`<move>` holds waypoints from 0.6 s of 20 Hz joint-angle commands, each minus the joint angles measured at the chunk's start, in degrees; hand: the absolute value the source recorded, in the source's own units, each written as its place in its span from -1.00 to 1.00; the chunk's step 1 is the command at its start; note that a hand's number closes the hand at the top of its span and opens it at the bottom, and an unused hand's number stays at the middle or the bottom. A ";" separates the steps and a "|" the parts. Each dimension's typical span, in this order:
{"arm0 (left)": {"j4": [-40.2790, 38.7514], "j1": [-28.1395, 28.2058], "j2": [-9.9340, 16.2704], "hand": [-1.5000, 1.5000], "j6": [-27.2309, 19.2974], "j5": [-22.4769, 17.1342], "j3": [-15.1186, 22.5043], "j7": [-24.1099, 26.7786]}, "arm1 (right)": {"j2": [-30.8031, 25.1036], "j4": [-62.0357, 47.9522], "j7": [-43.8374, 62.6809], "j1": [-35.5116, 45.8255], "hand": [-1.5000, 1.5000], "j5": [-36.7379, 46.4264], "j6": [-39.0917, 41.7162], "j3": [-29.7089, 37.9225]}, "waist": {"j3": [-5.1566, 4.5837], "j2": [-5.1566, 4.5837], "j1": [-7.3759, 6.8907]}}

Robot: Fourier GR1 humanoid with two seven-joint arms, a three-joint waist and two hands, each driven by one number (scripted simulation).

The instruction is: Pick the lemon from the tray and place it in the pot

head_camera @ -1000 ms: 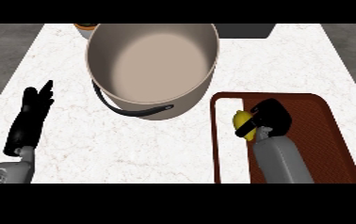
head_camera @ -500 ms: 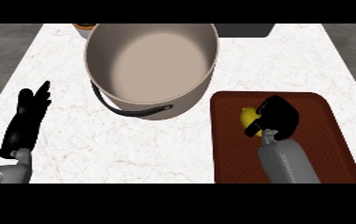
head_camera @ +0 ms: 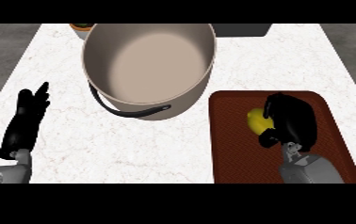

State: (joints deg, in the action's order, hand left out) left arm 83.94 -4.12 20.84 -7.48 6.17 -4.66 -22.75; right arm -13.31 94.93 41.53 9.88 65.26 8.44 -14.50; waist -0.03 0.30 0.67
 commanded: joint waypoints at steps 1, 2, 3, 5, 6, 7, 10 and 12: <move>-2.60 -1.85 -1.04 0.00 -1.28 1.05 -0.09 0.99 | -1.44 12.63 -1.54 -0.01 1.00 -0.21 -1.10 -0.15 | -0.03 0.04 0.79; -1.58 1.24 -1.55 0.00 -1.43 1.14 0.21 1.74 | -1.67 13.48 -2.44 1.06 1.00 0.34 -3.41 0.46 | -0.01 0.07 0.13; 1.16 1.15 -0.83 0.00 -0.39 0.73 0.52 0.54 | -1.47 15.82 -1.47 3.04 1.00 1.80 -2.55 -0.63 | 0.00 0.21 -0.29; -1.19 -2.24 0.08 0.00 0.73 0.24 -0.10 -1.61 | -2.89 17.91 -6.17 3.21 1.00 -0.61 -6.19 1.72 | 0.06 -0.10 0.12; -0.24 0.54 0.00 0.00 1.20 -0.36 -0.33 0.75 | -0.69 22.68 -4.68 2.91 1.00 -0.47 -6.68 -0.11 | 0.02 0.18 -0.05; 0.66 -0.77 -0.48 0.00 0.14 0.66 0.37 -0.41 | 1.01 23.32 -4.16 6.08 1.00 -1.00 -7.43 0.21 | 0.04 0.12 -0.36; -1.65 0.69 -0.04 0.00 1.55 -0.59 -1.16 2.55 | 2.14 28.39 -0.34 10.91 1.00 2.77 -2.58 -3.09 | -0.07 0.00 -0.73; 1.71 -1.03 -0.73 0.00 0.94 0.62 0.40 -1.91 | 3.41 28.26 1.07 15.87 1.00 3.36 0.03 -3.33 | -0.01 -0.07 -1.03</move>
State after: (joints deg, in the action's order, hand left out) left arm 83.23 -4.77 20.77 -6.50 6.32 -5.12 -22.30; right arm -12.25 119.43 39.66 19.06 66.61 5.40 -16.07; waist -0.04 0.27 0.18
